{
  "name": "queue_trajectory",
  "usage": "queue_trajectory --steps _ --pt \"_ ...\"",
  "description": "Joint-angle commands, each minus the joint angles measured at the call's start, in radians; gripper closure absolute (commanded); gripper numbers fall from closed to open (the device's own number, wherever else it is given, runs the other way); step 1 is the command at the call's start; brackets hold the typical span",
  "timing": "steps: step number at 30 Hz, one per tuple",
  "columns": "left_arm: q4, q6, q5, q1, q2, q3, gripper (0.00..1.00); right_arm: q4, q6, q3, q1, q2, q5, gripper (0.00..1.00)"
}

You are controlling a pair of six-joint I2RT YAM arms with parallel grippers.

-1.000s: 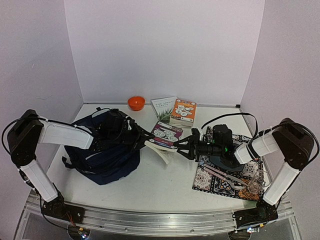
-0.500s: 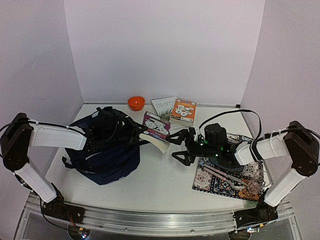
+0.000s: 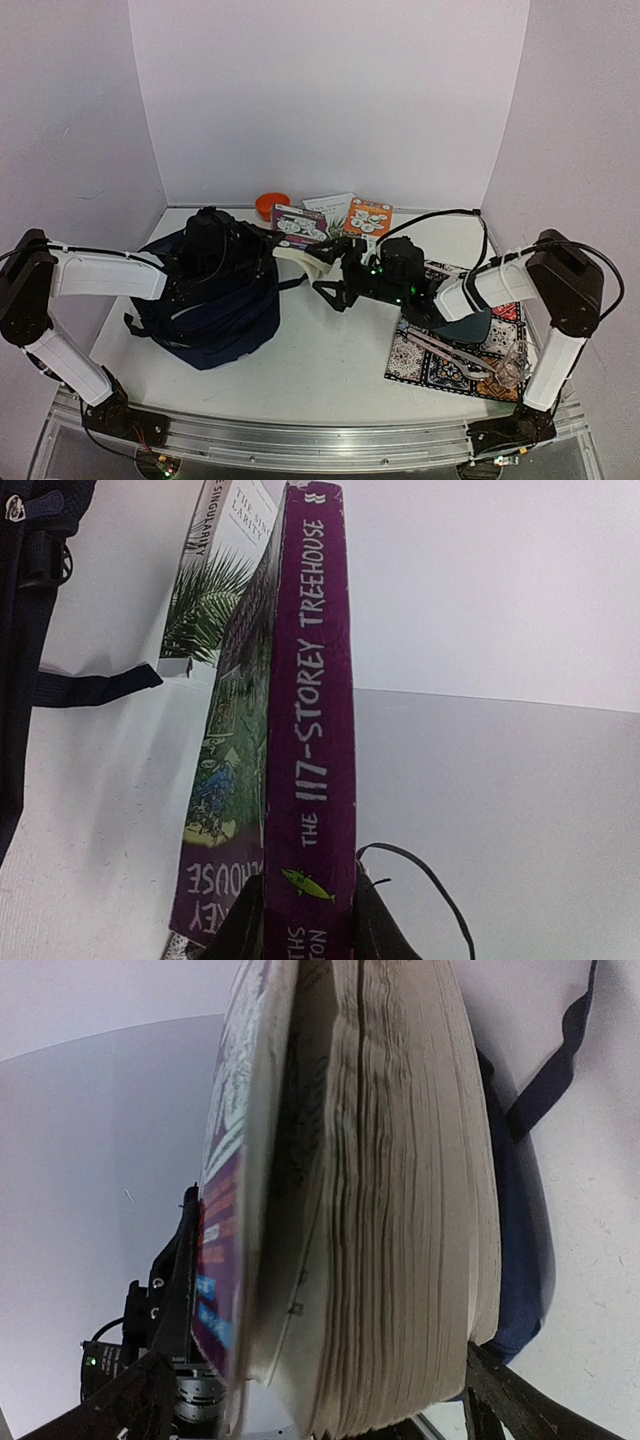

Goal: Pack the student bag
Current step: Pass from the left arm to the right

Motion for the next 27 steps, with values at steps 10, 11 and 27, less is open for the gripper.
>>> queue_trajectory --steps 10,11,27 --pt "0.209 0.001 -0.146 -0.014 -0.062 0.038 1.0 0.1 0.041 0.148 0.059 0.066 0.024 0.02" --pt "0.21 -0.005 -0.147 -0.012 -0.061 0.035 1.0 0.1 0.038 0.153 0.061 0.068 0.024 0.02" --pt "0.213 -0.007 -0.117 -0.05 -0.108 0.0 1.0 0.135 0.003 0.203 0.036 0.084 0.152 0.02"
